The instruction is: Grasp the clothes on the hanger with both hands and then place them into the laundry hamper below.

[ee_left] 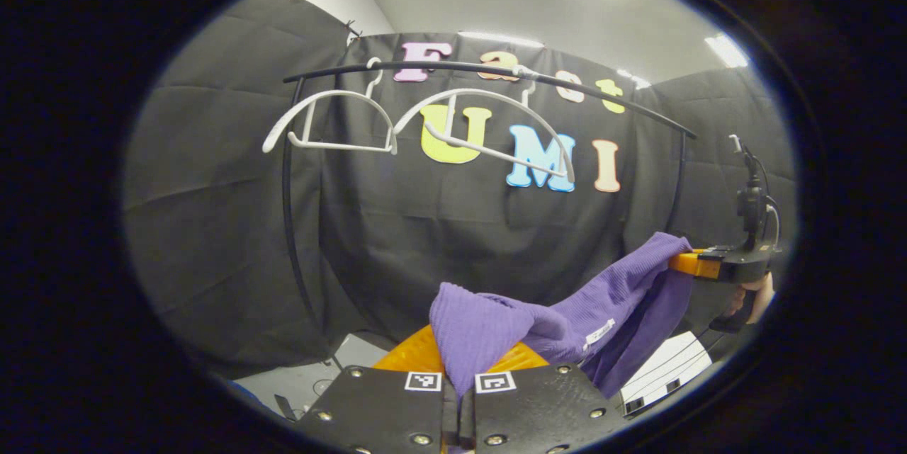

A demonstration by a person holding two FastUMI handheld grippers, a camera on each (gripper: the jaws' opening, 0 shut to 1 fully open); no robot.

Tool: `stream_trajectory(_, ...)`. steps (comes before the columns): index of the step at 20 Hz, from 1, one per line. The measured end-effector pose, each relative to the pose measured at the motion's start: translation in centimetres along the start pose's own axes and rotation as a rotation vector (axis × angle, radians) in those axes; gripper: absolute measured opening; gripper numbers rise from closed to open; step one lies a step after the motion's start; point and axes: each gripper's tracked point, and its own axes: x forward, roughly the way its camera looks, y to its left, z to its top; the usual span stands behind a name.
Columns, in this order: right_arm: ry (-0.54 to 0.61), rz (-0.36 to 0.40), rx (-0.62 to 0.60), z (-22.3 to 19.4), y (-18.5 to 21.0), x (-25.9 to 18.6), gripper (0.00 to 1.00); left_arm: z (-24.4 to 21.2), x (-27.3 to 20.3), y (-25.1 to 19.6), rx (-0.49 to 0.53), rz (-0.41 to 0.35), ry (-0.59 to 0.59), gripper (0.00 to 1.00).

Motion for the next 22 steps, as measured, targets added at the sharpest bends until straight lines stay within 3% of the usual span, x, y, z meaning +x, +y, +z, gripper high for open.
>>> stream_trajectory(8, 0.093, 0.001, 0.035, -5.5, 5.2, -6.2, 0.0, -4.5, -2.5, 0.9, 0.018, -0.11, 0.07, 0.02)
stream_trajectory(9, 0.11, 0.005, 0.035, -6.3, 5.7, -6.4, 0.0, -5.2, -2.3, 0.6, 0.019, -0.115, 0.08, 0.07)
stream_trajectory(10, 0.128, 0.014, 0.036, -7.1, 6.1, -6.6, 0.0, -5.9, -2.3, 0.4, 0.017, -0.118, 0.094, 0.02)
stream_trajectory(18, 0.29, 0.107, 0.092, -14.6, 10.2, -7.8, 0.0, -10.5, -1.7, -2.1, 0.003, -0.168, 0.201, 0.02)
stream_trajectory(22, 0.363, 0.117, 0.142, -18.0, 11.1, -7.3, 0.0, -13.6, -1.6, -2.9, -0.001, -0.184, 0.26, 0.02)
